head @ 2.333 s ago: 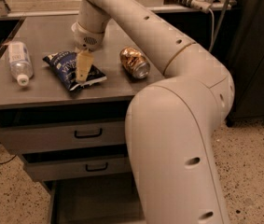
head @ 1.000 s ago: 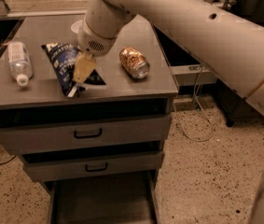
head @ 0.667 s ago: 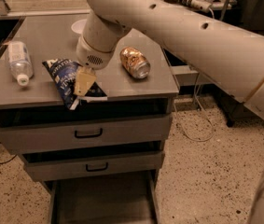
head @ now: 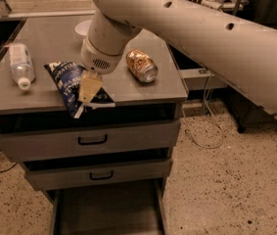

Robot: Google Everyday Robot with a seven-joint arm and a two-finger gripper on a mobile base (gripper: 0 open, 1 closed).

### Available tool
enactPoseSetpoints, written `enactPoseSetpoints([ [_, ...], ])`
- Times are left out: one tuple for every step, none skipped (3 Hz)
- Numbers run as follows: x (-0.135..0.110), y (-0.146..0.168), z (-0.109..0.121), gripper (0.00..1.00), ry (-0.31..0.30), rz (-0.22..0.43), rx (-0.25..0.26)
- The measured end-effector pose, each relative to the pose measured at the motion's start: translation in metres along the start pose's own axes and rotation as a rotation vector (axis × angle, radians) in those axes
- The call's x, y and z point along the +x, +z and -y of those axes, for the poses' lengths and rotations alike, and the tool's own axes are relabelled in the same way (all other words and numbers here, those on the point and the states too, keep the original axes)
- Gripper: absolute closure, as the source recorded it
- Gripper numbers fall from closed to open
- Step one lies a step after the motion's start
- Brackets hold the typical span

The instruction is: Place blue chip bag into bottom drawer

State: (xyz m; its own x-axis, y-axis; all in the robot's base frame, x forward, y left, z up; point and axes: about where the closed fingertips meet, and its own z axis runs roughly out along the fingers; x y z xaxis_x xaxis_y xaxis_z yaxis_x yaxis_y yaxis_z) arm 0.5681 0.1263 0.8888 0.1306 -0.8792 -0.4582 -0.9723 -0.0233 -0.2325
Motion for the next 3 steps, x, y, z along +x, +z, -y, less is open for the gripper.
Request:
enactPoseSetpoints([
  [0.002,-0.012,-0.039,1.00,0.052,-0.003,0.013],
  [0.016,-0.001,-0.089,1.00,0.119,-0.013,-0.014],
  [0.028,0.015,-0.137,1.00,0.159,-0.019,-0.074],
])
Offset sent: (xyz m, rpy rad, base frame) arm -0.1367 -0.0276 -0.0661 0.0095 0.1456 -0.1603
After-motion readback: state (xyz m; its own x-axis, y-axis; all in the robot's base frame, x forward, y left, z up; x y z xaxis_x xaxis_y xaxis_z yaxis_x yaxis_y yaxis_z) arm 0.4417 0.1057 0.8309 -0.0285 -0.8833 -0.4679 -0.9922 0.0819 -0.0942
